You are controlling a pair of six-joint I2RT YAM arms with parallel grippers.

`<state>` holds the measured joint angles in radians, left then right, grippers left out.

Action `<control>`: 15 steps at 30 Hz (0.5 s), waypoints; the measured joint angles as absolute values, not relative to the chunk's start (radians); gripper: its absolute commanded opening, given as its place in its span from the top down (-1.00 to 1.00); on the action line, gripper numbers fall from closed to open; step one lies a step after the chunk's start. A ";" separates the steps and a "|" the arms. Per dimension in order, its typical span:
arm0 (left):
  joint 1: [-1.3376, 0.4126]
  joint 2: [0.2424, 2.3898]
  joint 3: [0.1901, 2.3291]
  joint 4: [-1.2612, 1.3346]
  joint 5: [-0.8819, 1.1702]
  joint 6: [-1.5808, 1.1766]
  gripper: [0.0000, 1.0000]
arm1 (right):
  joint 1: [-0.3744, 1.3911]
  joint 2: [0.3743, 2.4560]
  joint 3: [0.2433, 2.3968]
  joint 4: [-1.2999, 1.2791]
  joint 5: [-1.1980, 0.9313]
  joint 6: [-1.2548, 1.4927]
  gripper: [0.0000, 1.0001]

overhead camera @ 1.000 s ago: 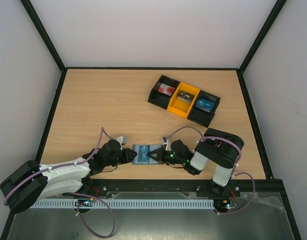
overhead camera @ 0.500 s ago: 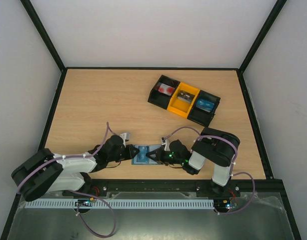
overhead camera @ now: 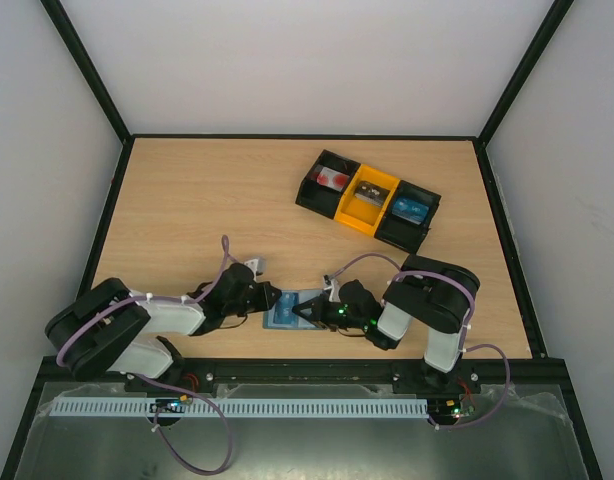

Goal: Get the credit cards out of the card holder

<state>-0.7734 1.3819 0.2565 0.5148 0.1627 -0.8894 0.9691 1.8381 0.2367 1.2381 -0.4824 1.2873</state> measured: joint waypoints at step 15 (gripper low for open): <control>-0.773 1.388 0.227 0.576 0.155 -0.883 0.92 | 0.969 1.726 0.226 1.099 -0.406 1.262 0.95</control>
<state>-0.7734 1.3880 0.2272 0.5762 0.1547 -0.8825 0.9688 1.7260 0.2256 1.0992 -0.4065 1.2625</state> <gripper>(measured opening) 0.028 0.022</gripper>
